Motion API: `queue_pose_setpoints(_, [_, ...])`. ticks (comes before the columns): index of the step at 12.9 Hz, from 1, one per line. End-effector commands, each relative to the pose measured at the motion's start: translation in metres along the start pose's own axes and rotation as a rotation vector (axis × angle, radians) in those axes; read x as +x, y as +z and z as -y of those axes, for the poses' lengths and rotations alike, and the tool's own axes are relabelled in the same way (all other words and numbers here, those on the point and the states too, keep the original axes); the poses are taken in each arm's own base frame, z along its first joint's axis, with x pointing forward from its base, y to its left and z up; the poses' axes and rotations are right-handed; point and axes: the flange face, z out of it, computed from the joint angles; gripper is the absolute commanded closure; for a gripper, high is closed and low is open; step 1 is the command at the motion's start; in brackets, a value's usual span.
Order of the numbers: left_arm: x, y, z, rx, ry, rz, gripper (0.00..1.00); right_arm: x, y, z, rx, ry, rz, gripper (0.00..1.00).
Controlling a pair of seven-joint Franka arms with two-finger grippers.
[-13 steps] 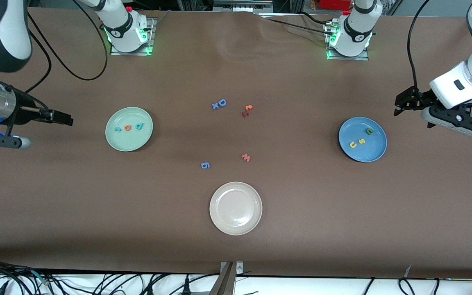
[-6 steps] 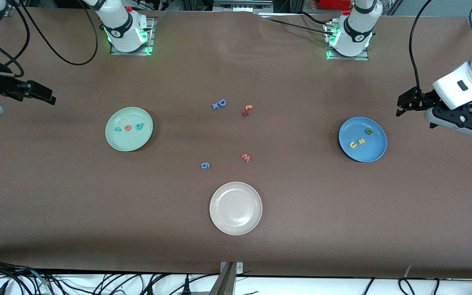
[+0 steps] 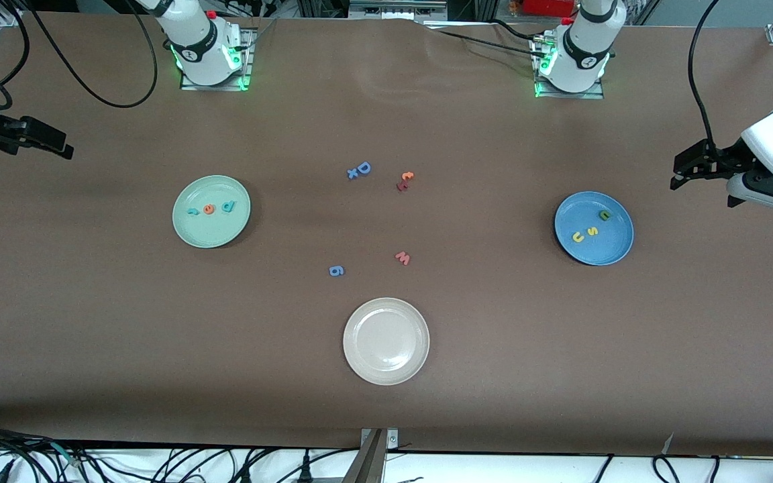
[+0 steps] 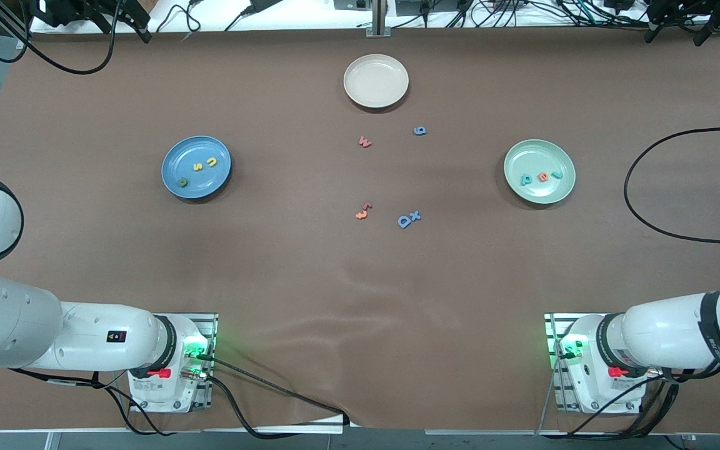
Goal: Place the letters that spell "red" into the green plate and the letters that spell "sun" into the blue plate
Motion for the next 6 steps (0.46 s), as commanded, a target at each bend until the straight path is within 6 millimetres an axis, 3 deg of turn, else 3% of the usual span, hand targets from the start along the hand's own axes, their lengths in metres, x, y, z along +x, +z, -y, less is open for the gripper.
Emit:
queue_pose_setpoints(1, [0.002,-0.008,-0.007,-0.004,0.006,0.003,0.00,0.001,0.002,-0.005,-0.003,-0.019,-0.060,0.00])
queue_pose_setpoints(3, [0.001,-0.007,-0.003,-0.005,0.003,0.005,0.00,0.003,0.000,0.007,-0.011,-0.028,-0.083,0.00])
queue_pose_setpoints(6, [0.000,-0.007,-0.001,-0.005,0.003,0.005,0.00,0.001,-0.001,0.008,-0.013,-0.045,-0.076,0.00])
